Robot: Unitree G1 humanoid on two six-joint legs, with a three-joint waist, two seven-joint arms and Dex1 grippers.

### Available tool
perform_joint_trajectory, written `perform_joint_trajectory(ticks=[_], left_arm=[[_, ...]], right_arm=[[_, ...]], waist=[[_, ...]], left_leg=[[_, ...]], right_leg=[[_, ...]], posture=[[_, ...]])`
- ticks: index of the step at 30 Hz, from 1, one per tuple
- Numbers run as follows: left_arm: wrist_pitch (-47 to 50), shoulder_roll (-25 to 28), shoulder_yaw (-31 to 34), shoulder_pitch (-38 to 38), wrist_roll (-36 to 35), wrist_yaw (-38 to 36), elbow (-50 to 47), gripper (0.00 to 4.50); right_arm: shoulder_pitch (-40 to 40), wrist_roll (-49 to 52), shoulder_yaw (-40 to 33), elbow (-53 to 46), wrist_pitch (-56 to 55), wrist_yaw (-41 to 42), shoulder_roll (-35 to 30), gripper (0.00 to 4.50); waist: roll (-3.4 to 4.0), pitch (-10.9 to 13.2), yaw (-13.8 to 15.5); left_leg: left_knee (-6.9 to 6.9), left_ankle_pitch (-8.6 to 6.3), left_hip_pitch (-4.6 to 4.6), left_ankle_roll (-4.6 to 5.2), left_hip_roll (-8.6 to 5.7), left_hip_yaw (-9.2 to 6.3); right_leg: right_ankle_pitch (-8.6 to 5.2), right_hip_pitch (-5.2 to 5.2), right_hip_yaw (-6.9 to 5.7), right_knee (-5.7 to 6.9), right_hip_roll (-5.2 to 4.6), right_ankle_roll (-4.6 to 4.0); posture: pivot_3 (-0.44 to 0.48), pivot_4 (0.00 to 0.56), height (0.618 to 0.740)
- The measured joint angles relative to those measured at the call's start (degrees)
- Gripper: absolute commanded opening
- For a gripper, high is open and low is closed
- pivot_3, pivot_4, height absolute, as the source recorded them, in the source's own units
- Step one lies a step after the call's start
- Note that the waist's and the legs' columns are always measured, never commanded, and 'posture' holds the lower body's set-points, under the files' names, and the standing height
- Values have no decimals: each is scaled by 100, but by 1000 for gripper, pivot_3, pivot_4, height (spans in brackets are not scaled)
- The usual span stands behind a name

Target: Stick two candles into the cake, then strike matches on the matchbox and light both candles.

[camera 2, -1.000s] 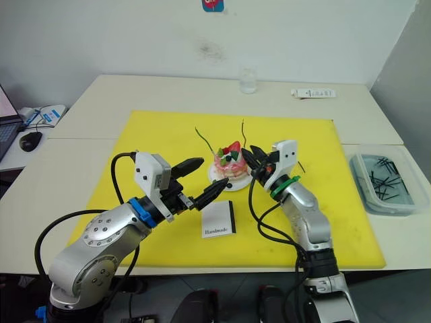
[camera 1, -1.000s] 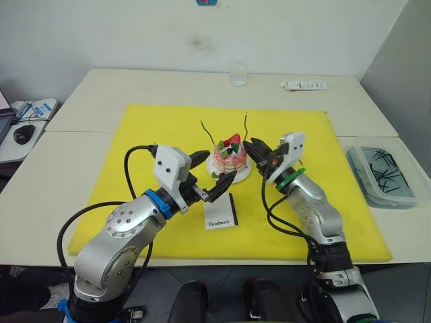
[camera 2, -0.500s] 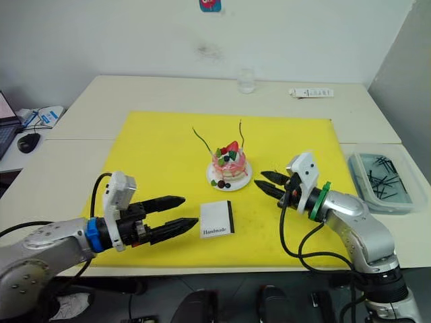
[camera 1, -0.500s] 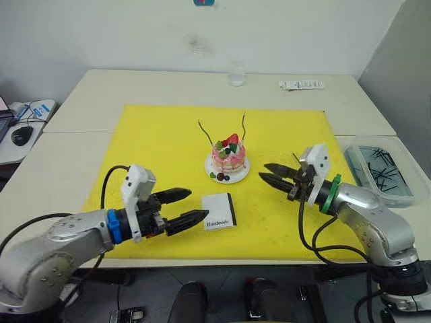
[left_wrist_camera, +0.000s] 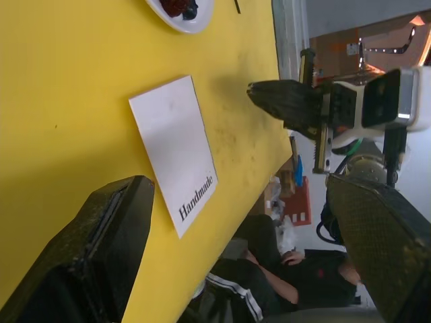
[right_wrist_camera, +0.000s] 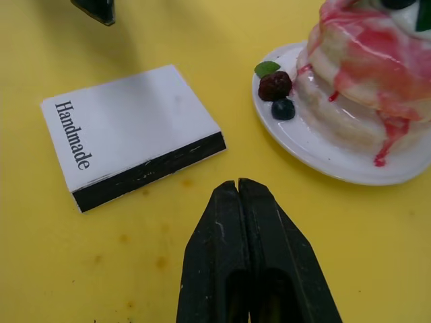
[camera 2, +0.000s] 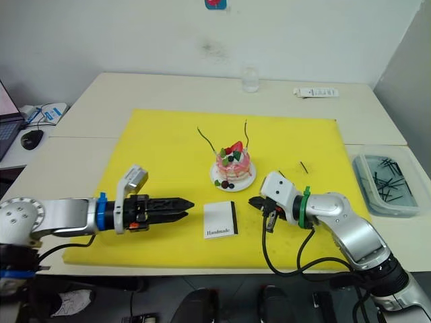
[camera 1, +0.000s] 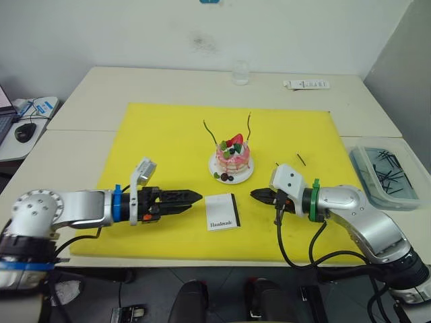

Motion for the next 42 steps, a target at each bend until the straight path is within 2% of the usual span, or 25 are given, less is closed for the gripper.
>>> perform_joint_trajectory(ticks=[5,12,18,25,42], left_arm=[[333,-131,-249,-185,0,148,202,4500],[327,-470,-326,-162,-4,424,230,4500],[71,-1033,-63,71,-104,1030,149,4500],[62,-1334,166,108,-150,1517,136,4500],[-91,-1756,399,396,-157,1886,-217,4500]], right_arm=[[53,-167,79,1,35,7,10,8],[154,-254,190,1,125,-12,116,8],[264,-423,367,203,128,-45,376,8],[247,-470,372,405,115,-21,678,8],[-93,-414,557,811,359,215,1319,8]], waist=[[-2,-1,-18],[-3,-1,-12],[-6,-4,5],[-12,-11,15],[-11,-16,33]], left_leg=[[0,0,6,-1,7,-5],[8,1,7,-1,2,-4],[12,1,8,-1,-7,-4],[19,3,18,-1,-11,-1],[18,4,18,0,-19,3]], right_leg=[[-1,0,-1,9,1,-2],[1,3,1,13,-4,-1],[3,9,2,13,-12,2],[9,16,4,13,-13,-11],[12,18,5,8,-14,-12]], posture=[[0,150,740],[0,150,740],[0,150,740],[0,150,740],[0,150,740]])
